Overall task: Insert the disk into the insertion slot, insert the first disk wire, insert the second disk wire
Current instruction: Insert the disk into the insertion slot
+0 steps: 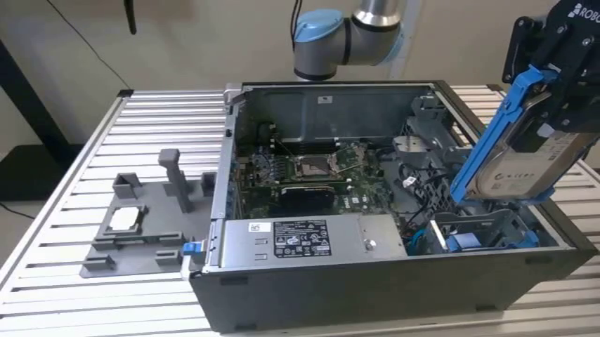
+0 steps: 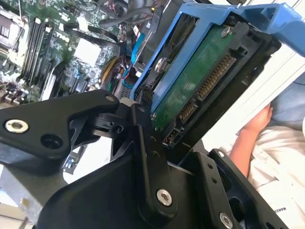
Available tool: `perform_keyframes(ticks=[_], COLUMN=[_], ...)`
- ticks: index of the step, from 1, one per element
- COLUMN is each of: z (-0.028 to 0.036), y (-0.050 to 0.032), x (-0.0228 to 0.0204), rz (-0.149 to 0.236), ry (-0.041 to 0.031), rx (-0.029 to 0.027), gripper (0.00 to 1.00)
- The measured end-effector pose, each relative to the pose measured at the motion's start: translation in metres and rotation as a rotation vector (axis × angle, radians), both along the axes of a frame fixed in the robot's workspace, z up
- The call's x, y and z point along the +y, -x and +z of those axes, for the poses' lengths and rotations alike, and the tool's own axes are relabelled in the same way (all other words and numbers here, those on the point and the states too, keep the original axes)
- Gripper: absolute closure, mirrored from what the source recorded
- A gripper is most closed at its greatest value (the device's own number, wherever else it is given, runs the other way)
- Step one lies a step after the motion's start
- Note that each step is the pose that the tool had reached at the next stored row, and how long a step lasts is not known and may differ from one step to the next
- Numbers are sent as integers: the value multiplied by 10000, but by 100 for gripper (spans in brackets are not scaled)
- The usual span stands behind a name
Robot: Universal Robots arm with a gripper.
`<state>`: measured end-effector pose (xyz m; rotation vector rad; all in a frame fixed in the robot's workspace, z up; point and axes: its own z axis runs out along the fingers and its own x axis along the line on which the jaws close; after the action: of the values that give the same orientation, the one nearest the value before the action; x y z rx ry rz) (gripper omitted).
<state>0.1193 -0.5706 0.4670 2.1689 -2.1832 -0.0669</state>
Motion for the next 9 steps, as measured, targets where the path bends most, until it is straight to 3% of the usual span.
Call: perform_keyframes(ticks=[9], z=[-86], y=[0], x=[-23], rz=[43], ry=[72], rx=[-32], gripper=[67])
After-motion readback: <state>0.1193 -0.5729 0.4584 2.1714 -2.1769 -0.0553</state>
